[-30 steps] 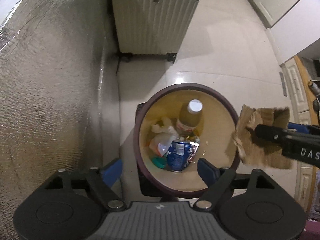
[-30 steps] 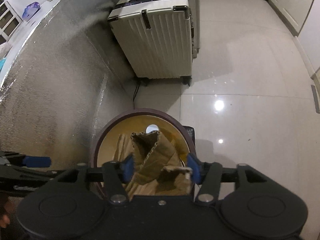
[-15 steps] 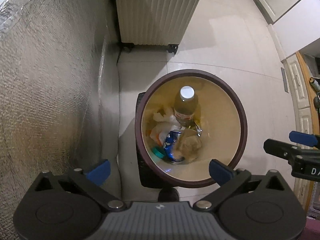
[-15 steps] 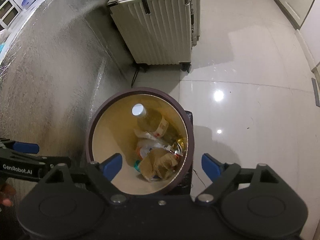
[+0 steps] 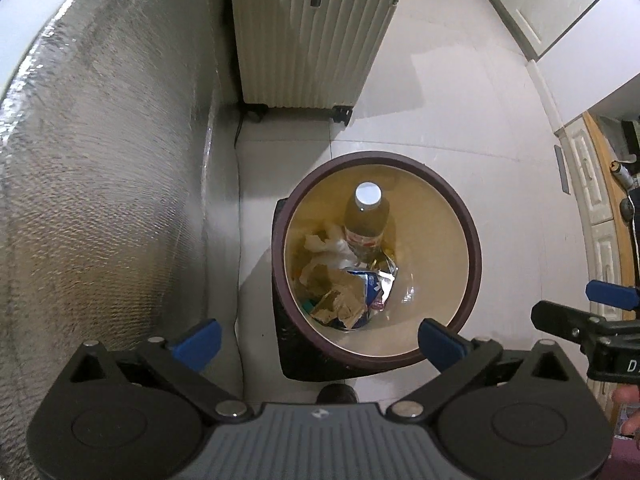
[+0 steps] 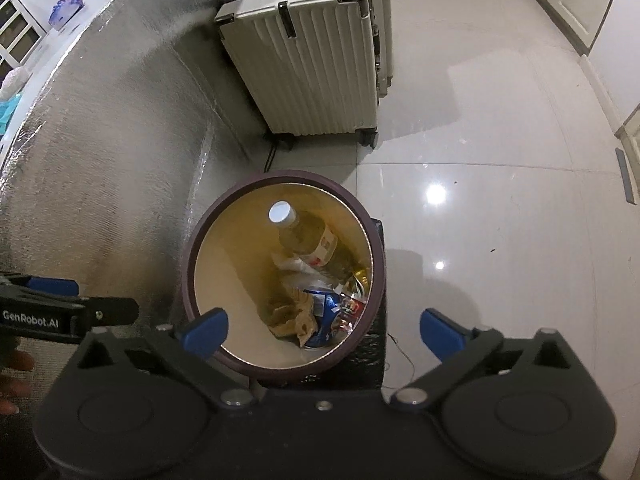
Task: Collect trash
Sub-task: 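Move both open tools back from the bin toward the table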
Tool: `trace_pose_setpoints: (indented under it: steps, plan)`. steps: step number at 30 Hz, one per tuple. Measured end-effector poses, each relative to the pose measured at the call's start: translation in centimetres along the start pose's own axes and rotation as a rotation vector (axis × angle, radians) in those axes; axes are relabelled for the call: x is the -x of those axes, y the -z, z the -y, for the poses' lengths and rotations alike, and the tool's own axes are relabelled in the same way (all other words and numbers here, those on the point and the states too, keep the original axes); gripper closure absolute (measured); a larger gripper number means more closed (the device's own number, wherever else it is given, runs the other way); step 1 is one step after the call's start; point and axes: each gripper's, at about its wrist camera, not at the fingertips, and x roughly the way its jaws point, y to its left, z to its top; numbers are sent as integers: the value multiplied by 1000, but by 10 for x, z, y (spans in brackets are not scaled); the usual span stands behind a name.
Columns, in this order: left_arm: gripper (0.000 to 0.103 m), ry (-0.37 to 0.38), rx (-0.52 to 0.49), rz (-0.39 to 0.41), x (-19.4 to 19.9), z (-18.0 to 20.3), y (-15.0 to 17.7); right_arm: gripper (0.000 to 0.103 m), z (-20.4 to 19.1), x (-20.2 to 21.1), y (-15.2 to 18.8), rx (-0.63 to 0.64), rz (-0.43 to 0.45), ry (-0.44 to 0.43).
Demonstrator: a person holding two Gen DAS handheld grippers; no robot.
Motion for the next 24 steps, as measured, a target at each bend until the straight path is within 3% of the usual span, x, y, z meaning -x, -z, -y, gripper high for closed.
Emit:
trace_pose_setpoints:
  steps: [24]
  plan:
    - [0, 24, -11, 149, 74, 13, 43, 0, -5, 72, 33, 18, 84, 44]
